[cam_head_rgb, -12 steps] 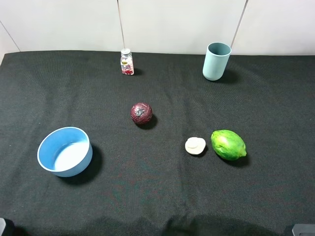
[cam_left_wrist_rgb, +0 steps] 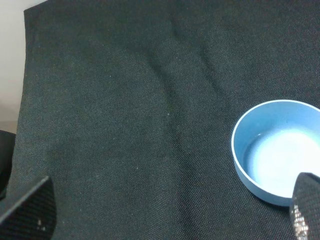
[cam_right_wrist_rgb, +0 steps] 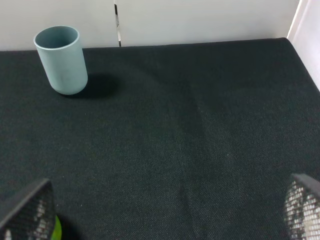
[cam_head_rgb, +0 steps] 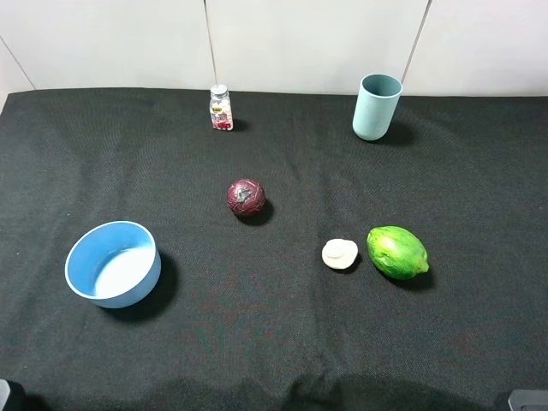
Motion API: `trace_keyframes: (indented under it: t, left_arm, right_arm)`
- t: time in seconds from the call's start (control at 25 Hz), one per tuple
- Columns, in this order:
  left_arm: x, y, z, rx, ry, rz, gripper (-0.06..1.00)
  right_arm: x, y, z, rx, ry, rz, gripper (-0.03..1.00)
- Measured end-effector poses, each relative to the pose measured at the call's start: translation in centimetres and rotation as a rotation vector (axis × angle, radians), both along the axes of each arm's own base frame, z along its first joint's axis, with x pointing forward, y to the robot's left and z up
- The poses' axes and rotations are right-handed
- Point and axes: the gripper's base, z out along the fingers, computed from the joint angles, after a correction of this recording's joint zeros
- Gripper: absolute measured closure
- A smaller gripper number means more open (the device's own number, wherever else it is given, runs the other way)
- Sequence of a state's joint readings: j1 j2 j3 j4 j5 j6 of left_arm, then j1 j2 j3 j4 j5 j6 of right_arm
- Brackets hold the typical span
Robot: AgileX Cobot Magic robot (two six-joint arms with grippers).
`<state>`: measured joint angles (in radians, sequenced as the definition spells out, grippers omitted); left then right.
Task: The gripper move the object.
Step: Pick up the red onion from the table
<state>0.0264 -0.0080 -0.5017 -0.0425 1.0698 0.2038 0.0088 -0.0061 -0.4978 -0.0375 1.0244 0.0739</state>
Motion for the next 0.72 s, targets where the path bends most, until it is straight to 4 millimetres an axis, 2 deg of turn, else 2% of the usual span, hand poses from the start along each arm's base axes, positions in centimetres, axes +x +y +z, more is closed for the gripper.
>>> trace_keyframes:
  t: [0.16,0.32,0.52,0.72]
  left_arm:
    - [0.0,0.0,0.0,0.0,0.0,0.0,-0.05]
    - [0.0,0.0,0.0,0.0,0.0,0.0,-0.05]
    - [0.0,0.0,0.0,0.0,0.0,0.0,-0.05]
    - [0.0,0.0,0.0,0.0,0.0,0.0,-0.05]
  right_arm:
    - [0.0,0.0,0.1,0.0,-0.008,0.0,0.27]
    - [0.4,0.2,1.3,0.019,-0.033,0.014,0.27]
    - [2.9,0.5,2.8,0.034,0.058,0.047,0.27]
    - [6.4,0.9,4.2,-0.017,0.173,0.112,0.27]
